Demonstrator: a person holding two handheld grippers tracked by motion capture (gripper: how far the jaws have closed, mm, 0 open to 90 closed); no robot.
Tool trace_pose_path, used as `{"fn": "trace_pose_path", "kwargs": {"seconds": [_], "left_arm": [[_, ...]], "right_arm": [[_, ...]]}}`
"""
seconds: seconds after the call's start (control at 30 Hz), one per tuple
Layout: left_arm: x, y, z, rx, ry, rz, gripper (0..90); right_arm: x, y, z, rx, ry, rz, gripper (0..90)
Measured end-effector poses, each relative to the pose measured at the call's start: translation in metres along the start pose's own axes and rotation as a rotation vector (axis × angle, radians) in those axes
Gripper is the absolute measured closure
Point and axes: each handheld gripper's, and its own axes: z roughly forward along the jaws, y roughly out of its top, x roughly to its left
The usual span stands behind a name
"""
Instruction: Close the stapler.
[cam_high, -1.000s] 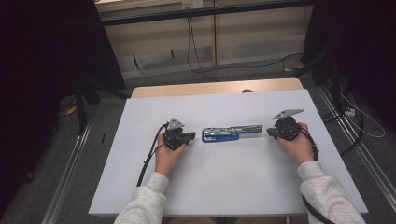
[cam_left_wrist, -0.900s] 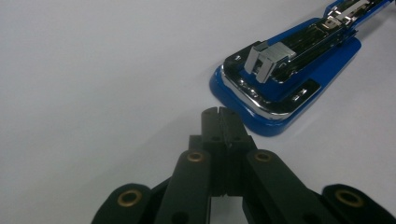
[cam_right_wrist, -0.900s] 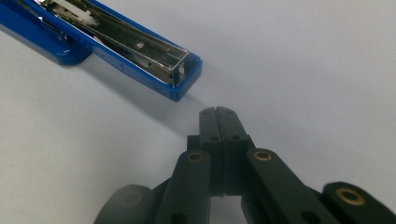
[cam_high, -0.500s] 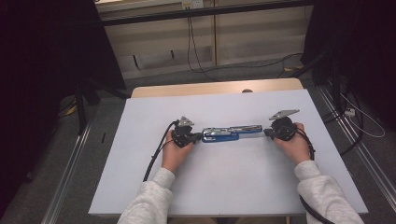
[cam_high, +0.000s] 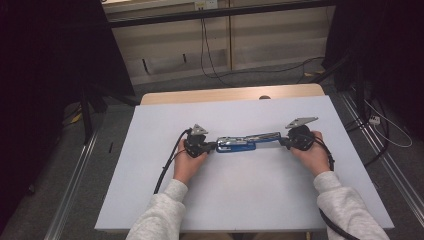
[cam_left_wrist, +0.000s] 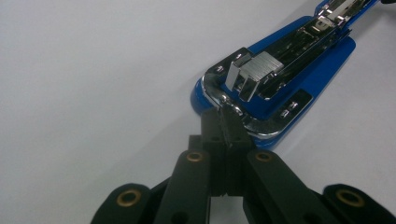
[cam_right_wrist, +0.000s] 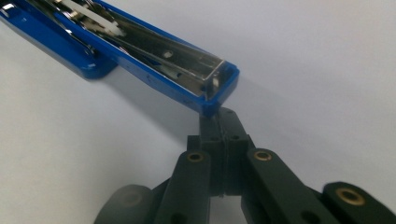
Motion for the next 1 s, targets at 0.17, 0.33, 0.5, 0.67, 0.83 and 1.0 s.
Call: {"fn": "trace_pose_path", "kwargs": {"seconds": [0.17, 0.33, 0.5, 0.67, 0.83, 1.0], "left_arm": [[0.000, 0.000, 0.000, 0.001, 0.008, 0.010, 89.5], [0.001, 0.000, -0.002, -0.009, 0.030, 0.001, 82.2], [0.006, -0.003, -0.013, -0.040, 0.065, -0.075, 56.8], [0.005, -0.005, -0.033, -0.071, 0.044, -0.078, 42.3], [0.004, -0.009, -0.050, -0.095, 0.027, -0.102, 29.8], [0.005, -0.016, -0.063, -0.105, 0.004, -0.117, 19.9]], "right_arm": [[0.003, 0.004, -0.001, -0.047, 0.029, -0.005, 87.6], [0.008, 0.009, -0.003, -0.089, 0.062, -0.001, 81.0], [0.012, 0.008, -0.007, -0.105, 0.093, 0.027, 64.8], [0.018, -0.003, -0.017, -0.103, 0.119, 0.050, 48.5], [0.028, -0.013, -0.026, -0.096, 0.146, 0.042, 36.2], [0.034, -0.023, -0.039, -0.089, 0.146, 0.034, 28.9]]}}
